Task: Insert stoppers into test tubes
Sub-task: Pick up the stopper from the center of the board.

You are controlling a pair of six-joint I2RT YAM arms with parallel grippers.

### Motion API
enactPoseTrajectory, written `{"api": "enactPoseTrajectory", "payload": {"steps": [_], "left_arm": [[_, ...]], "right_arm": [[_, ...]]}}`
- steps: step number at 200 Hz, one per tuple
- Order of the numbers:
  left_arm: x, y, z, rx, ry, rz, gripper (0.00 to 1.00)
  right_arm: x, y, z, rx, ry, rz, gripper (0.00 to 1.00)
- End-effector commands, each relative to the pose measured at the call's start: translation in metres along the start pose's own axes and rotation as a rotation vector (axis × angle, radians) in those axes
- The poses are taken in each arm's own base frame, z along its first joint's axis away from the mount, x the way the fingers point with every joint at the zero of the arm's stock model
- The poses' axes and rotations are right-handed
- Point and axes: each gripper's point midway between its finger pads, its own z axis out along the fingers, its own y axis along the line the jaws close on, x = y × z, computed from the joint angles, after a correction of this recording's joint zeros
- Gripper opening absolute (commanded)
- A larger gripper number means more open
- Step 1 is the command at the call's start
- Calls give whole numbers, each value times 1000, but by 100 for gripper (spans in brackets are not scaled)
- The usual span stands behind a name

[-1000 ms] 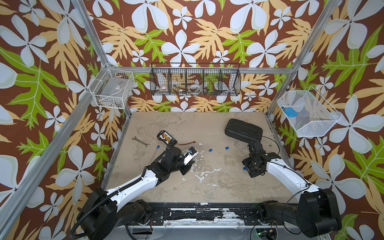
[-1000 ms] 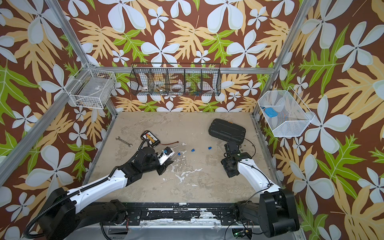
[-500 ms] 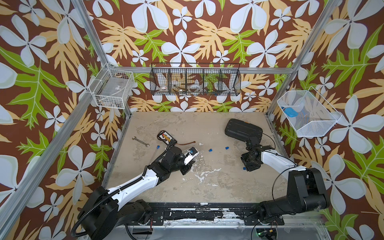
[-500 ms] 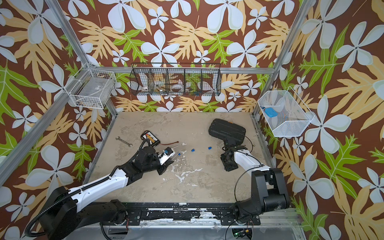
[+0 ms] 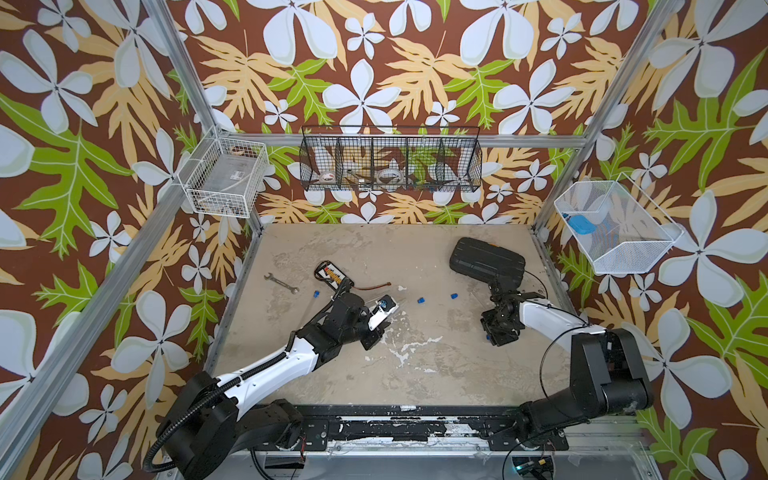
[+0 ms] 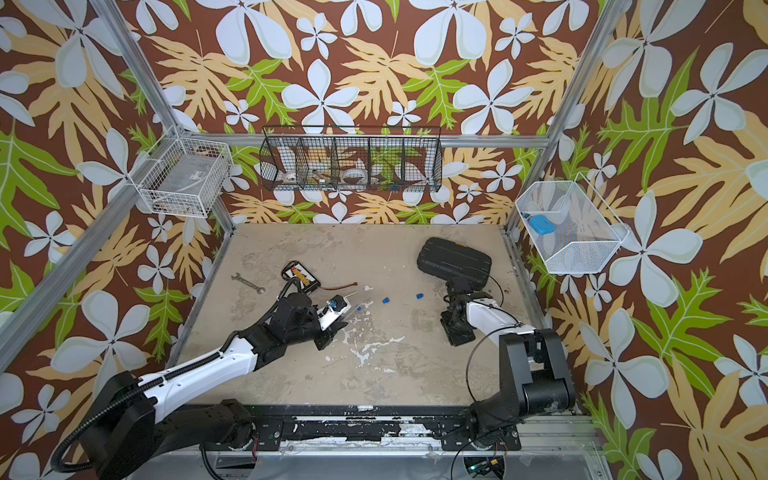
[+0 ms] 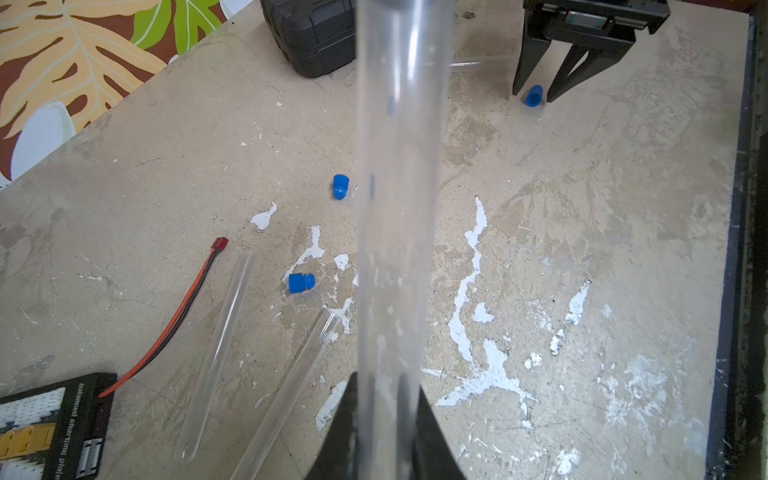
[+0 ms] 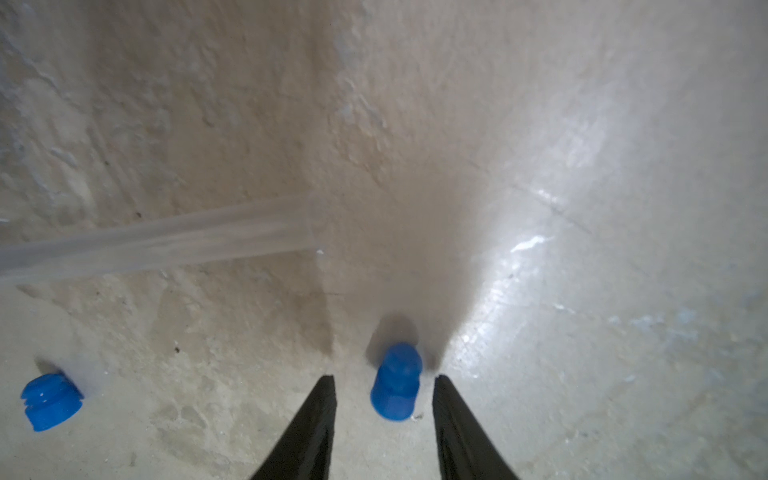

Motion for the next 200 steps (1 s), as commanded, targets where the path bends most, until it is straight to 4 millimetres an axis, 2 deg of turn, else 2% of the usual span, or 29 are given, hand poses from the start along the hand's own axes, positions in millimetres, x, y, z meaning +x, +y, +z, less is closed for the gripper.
{"api": "enactPoseTrajectory", "payload": {"steps": [1,136,200], "left_arm": [[-7,1,0,-1,-20,7,0],[-5,1,-2,0,-10,6,0],[-3,5,-4,-30,-4,10,0]], "right_arm": [[-1,-2,1,17,-3,-2,38],[-6,-9,12,63,-13,-34,26],[-5,-3,4,31,-8,-65,16]]}}
